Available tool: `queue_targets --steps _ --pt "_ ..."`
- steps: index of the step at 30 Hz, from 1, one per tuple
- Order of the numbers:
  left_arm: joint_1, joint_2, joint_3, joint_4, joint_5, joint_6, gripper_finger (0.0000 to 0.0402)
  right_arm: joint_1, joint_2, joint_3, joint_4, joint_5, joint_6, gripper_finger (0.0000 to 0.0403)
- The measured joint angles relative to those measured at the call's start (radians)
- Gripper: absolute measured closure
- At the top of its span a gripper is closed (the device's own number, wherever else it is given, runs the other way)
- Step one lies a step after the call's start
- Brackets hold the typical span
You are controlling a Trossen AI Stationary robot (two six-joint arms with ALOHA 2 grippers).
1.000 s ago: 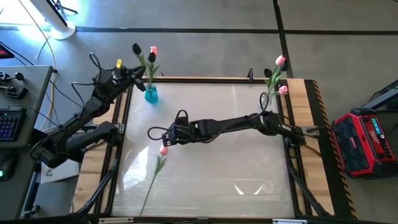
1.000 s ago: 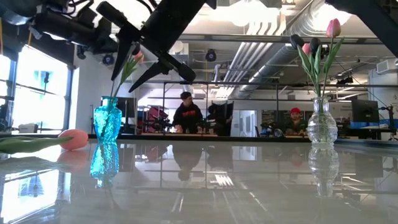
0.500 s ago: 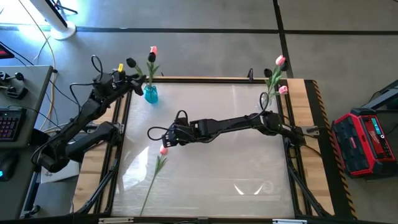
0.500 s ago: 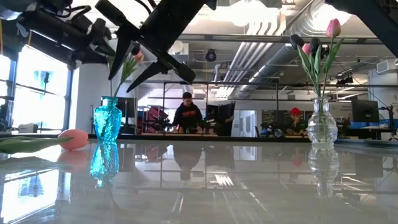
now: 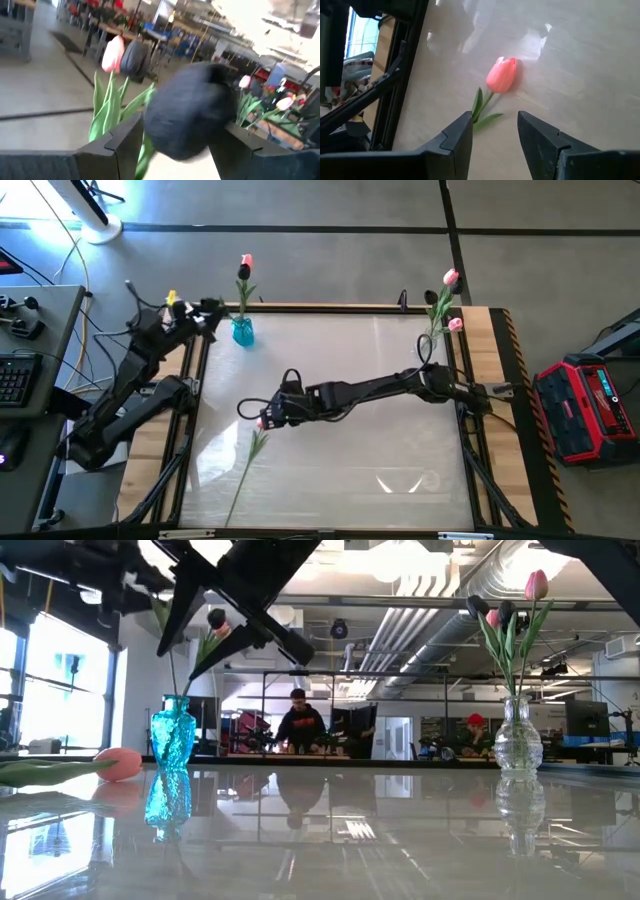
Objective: Sort flowers into vase by color
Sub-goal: Put the black flower into the blue vase, then put the pink flower into the blue vase
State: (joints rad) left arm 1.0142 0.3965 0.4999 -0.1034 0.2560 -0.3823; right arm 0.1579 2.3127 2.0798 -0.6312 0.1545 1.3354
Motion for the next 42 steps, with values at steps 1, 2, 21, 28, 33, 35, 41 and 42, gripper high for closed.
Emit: queue_targets --steps 1,2,21,28,33,35,41,42 --pt "0.000 -0.020 0.000 -0.002 -0.001 0.000 0.0204 0.001 0.000 0.000 0.000 0.004 0.005 0.0257" --pt "0.000 -0.040 0.000 -0.004 -0.002 0.002 0.0204 0.002 0.000 0.000 0.000 0.009 0.010 0.0257" --pt "-0.001 -0.175 0.256 -0.051 0.142 0.208 0.0204 0.006 0.000 0.000 0.011 0.022 0.011 0.0257" --pt "0.000 -0.177 0.286 -0.110 0.585 0.162 0.0204 0.008 0.000 0.000 0.015 0.023 0.011 0.0257" --pt "0.000 -0.194 0.285 -0.287 0.724 0.149 0.0204 0.009 0.000 0.000 0.014 0.033 0.018 0.0257" --pt "0.000 -0.206 0.285 -0.342 0.733 0.184 0.0206 0.009 0.000 0.000 0.014 0.057 0.018 0.0257" --pt "0.000 -0.251 0.285 -0.513 0.750 0.232 0.0227 -0.008 0.000 0.000 0.015 0.069 0.029 0.0257" --pt "0.000 -0.261 0.285 -0.560 0.755 0.246 0.0231 -0.014 0.000 0.000 0.015 0.070 0.029 0.0257"
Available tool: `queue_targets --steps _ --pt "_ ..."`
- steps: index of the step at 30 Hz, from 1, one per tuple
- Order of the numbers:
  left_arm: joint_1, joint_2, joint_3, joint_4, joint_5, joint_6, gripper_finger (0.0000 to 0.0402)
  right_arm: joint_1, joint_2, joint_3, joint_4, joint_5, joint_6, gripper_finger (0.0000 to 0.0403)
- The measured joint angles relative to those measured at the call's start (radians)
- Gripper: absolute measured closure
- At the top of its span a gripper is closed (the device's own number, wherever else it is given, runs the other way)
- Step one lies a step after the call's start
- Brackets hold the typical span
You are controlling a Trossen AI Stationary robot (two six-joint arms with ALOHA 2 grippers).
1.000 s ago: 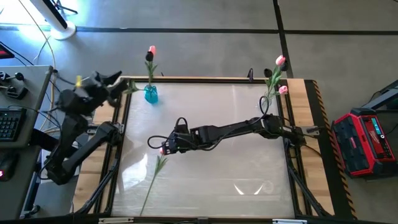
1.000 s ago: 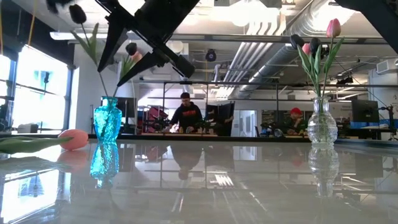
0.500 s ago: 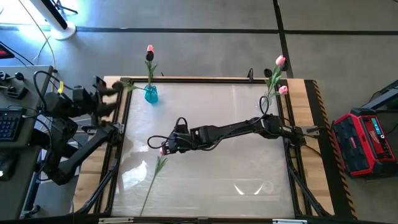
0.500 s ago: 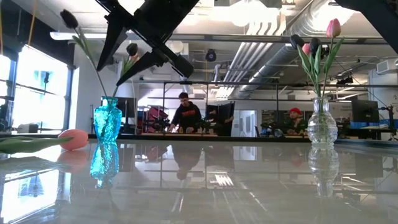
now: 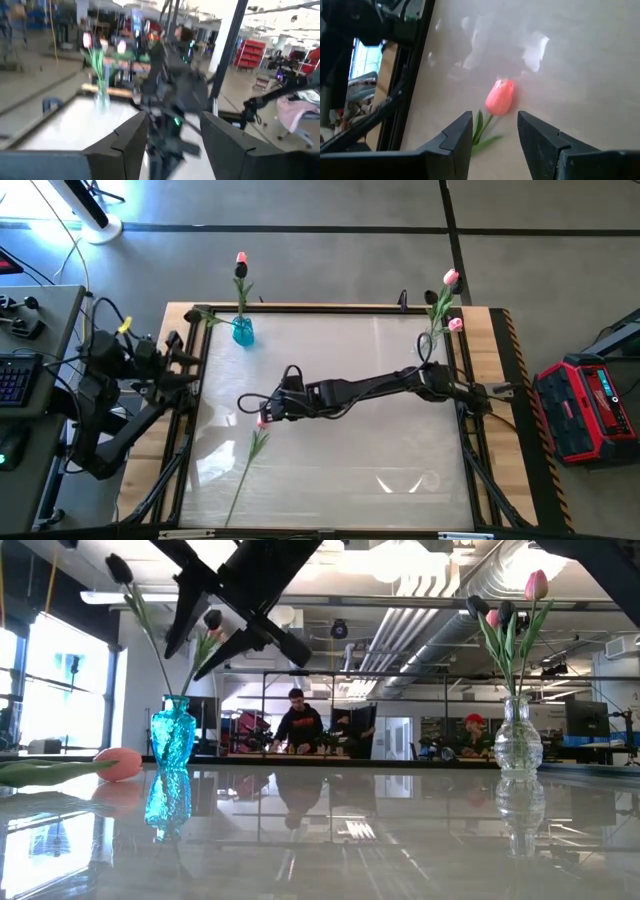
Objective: Sort flowers into vase by color
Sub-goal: Put the pink flower into the blue vase
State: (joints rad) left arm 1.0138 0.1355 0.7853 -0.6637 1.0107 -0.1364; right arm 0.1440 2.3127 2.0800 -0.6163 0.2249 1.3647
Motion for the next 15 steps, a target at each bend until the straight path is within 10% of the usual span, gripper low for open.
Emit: queue_targets --steps 8,15 --pt "0.001 -0.053 -0.002 -0.296 -0.029 0.164 0.0243 -0.022 0.000 0.000 0.007 0.013 -0.003 0.0257" --pt "0.001 -0.051 -0.048 -0.215 -0.013 0.080 0.0243 -0.058 0.000 0.000 0.023 -0.019 -0.030 0.0257"
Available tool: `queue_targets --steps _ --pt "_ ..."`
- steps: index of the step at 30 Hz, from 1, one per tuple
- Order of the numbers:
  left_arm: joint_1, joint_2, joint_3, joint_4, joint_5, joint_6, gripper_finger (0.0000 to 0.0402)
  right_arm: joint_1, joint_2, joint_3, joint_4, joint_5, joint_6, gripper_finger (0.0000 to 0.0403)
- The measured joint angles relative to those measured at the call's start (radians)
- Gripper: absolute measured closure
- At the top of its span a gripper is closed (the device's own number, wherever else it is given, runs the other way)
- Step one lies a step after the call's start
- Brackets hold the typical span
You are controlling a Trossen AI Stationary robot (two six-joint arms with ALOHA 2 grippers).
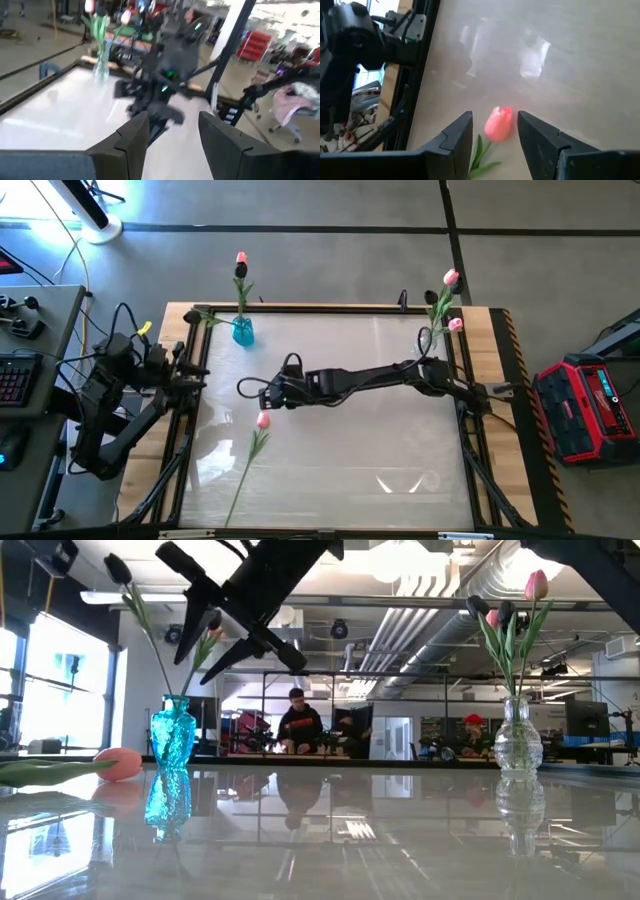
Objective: Sort flowers into vase by color
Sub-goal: Put the pink flower into the blue vase
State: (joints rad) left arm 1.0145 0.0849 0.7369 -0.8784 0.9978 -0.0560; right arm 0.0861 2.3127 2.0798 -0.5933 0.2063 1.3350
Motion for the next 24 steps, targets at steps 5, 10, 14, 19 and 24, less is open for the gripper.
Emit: queue_targets --steps 5,10,14,19,24 --pt "0.000 0.008 -0.009 0.322 0.026 -0.185 0.0244 -0.029 0.000 0.000 0.060 -0.030 -0.025 0.0257" --pt "0.000 0.119 -0.009 0.657 0.024 -0.357 0.0244 -0.043 0.000 0.000 0.126 -0.056 -0.034 0.0257" --pt "-0.004 0.253 -0.007 0.714 0.068 -0.386 0.0244 -0.047 0.000 0.000 0.127 -0.060 -0.034 0.0257" --pt "-0.085 0.361 -0.002 0.719 0.009 -0.299 0.0244 -0.041 0.000 0.000 0.123 -0.060 -0.034 0.0257" --pt "-0.239 0.482 0.000 0.719 -0.072 -0.230 0.0251 -0.039 0.000 0.000 0.092 -0.061 -0.034 0.0257"
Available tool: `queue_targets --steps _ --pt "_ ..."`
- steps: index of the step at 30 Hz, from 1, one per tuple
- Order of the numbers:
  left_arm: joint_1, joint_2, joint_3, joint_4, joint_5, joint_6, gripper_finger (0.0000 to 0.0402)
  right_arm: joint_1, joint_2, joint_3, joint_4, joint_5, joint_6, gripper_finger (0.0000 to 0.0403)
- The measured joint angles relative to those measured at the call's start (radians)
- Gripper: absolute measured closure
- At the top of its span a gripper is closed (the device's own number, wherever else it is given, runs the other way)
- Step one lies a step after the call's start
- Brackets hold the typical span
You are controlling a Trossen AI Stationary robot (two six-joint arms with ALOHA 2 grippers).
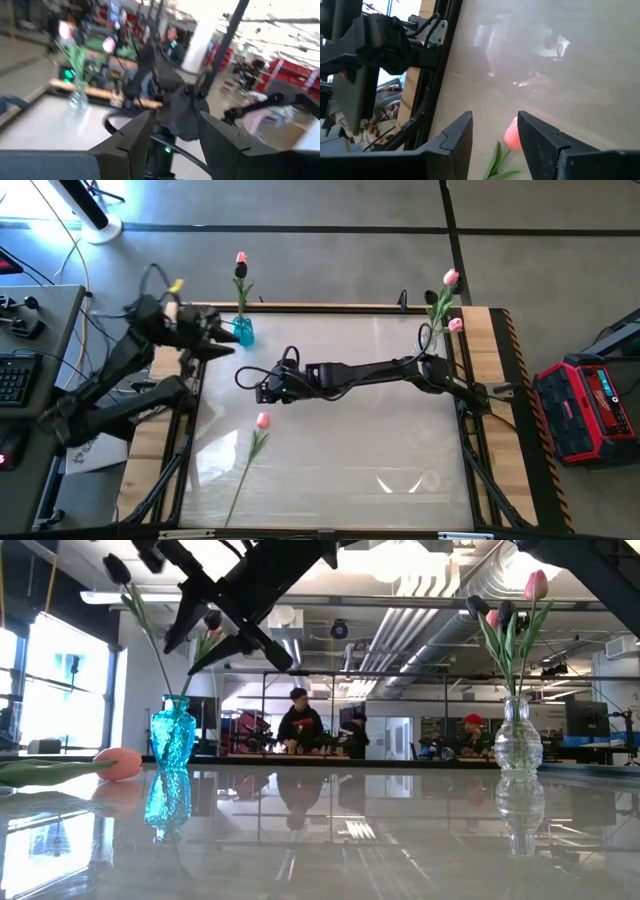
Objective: Sort flowers into vase by color
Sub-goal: Put the pink flower into the blue vase
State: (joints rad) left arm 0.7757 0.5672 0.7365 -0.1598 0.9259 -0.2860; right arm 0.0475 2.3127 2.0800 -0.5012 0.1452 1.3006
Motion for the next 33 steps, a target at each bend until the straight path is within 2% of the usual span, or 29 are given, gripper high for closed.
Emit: queue_targets --steps 4,10,16,19,25,29,33 --pt "-0.172 0.083 0.023 -0.009 -0.099 0.060 0.0263 -0.001 0.000 0.000 -0.010 0.001 0.000 0.0257" --pt "-0.420 0.159 0.086 -0.091 -0.318 0.158 0.0279 -0.001 0.000 0.000 -0.082 0.008 0.036 0.0257" --pt "-0.620 0.157 0.104 -0.324 -0.525 0.179 0.0291 -0.001 0.000 0.000 -0.263 0.008 0.110 0.0257" --pt "-0.712 0.154 0.104 -0.487 -0.649 0.099 0.0296 0.003 0.000 0.000 -0.338 -0.022 0.152 0.0257" --pt "-0.858 0.182 0.094 -0.751 -0.874 -0.264 0.0307 0.014 0.000 0.000 -0.360 -0.050 0.167 0.0257" --pt "-0.939 0.197 0.010 -0.718 -0.907 -0.454 0.0308 0.015 0.000 0.000 -0.384 -0.051 0.166 0.0257" --pt "-1.008 0.216 -0.115 -0.566 -0.911 -0.625 0.0308 0.016 0.000 0.000 -0.414 -0.054 0.159 0.0257"
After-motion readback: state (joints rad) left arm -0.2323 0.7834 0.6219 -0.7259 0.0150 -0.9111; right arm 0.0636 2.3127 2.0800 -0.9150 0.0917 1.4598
